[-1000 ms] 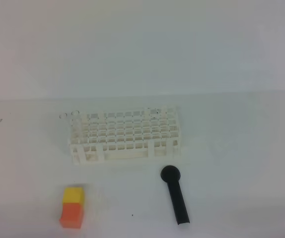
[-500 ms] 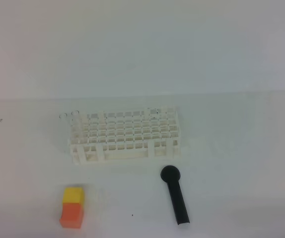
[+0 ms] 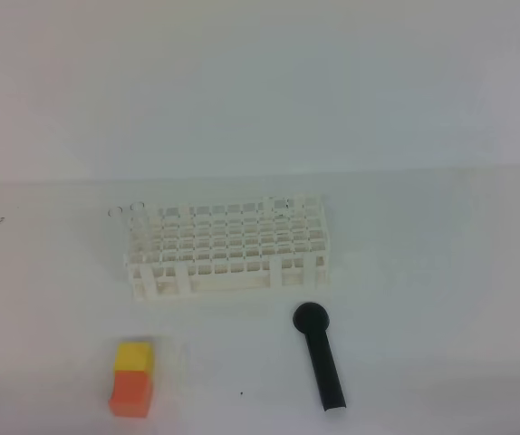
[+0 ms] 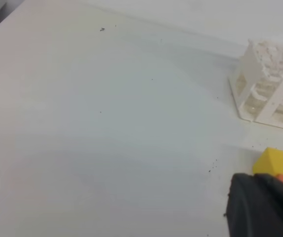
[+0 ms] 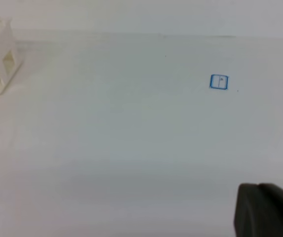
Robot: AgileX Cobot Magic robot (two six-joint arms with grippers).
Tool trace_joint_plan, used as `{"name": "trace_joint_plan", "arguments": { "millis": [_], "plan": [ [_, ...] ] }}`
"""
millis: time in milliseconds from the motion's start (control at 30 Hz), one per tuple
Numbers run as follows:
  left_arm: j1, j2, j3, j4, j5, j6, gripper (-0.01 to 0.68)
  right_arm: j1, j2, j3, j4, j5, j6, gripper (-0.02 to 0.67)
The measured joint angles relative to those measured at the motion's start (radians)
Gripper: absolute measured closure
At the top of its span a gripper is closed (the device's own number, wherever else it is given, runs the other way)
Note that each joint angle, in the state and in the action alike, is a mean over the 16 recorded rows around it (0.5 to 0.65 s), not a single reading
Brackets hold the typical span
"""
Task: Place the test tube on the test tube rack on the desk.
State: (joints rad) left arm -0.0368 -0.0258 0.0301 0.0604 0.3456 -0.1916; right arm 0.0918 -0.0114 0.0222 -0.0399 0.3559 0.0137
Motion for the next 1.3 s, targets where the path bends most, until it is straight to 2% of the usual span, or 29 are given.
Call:
{"name": "trace_joint_plan", "arguments": {
  "millis": [1300],
  "plan": [
    [0.000, 0.000, -0.002, 0.000, 0.000, 0.000, 0.674, 0.000, 0.000, 0.000, 0.000, 0.001, 0.000, 0.650]
  ]
}}
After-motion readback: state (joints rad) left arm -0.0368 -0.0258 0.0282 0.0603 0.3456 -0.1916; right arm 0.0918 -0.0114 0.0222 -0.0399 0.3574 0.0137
